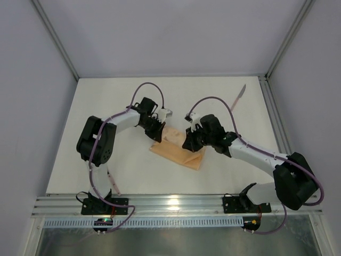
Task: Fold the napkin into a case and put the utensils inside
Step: Smooth out the 2/3-rectangle-folded napkin at the center of the board.
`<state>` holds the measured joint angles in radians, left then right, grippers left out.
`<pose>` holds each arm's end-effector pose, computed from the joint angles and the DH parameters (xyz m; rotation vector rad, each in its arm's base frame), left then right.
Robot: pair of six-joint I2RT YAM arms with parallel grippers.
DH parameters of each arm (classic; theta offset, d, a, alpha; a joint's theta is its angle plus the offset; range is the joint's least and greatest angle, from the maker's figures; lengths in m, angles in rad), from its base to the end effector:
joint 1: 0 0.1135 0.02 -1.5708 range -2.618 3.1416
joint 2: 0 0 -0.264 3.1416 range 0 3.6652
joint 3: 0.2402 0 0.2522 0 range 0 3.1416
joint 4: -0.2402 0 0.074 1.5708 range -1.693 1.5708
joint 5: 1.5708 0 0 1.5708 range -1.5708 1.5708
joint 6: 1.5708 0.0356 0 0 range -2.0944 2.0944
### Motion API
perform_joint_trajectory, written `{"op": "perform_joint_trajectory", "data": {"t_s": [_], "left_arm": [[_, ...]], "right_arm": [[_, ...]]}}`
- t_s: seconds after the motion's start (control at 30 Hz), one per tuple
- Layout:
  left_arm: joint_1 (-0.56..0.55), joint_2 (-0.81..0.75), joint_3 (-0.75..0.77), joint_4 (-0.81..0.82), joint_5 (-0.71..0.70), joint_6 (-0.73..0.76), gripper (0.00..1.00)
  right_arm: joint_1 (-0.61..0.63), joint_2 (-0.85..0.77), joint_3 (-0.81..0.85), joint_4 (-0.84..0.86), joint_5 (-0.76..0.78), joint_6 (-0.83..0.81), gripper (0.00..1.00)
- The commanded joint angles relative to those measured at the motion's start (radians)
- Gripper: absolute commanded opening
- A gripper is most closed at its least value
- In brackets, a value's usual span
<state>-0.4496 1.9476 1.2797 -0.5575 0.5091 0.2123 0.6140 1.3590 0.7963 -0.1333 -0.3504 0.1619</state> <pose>0.3367 -0.1817 0.1555 1.0157 2.5705 -0.7704 0.2268 0.1748 0.2228 -0.7123 2.2343 0.7964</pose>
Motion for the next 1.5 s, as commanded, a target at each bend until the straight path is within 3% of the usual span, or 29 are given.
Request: {"op": "perform_joint_trajectory", "data": {"t_s": [0.0, 0.47, 0.77, 1.0, 1.27, 1.47], "left_arm": [[-0.006, -0.039, 0.000, -0.015, -0.007, 0.007, 0.00], [-0.012, -0.073, -0.048, -0.062, -0.058, 0.042, 0.00], [-0.011, -0.148, -0.100, -0.085, -0.018, 0.058, 0.00], [-0.011, -0.246, -0.106, -0.149, 0.019, 0.078, 0.00], [-0.012, -0.205, -0.154, -0.213, 0.003, 0.124, 0.00], [-0.011, -0.164, -0.160, -0.164, -0.026, 0.107, 0.00]], "right_arm": [[0.000, -0.017, -0.115, 0.081, -0.027, 0.085, 0.04], [-0.086, 0.097, -0.272, 0.205, -0.009, 0.152, 0.04], [-0.091, 0.117, -0.247, 0.167, 0.001, 0.189, 0.04], [-0.053, 0.098, -0.160, 0.103, -0.044, 0.126, 0.04], [-0.008, 0.101, -0.126, 0.097, -0.096, 0.133, 0.04], [-0.007, 0.121, -0.147, 0.124, -0.087, 0.156, 0.04]]}}
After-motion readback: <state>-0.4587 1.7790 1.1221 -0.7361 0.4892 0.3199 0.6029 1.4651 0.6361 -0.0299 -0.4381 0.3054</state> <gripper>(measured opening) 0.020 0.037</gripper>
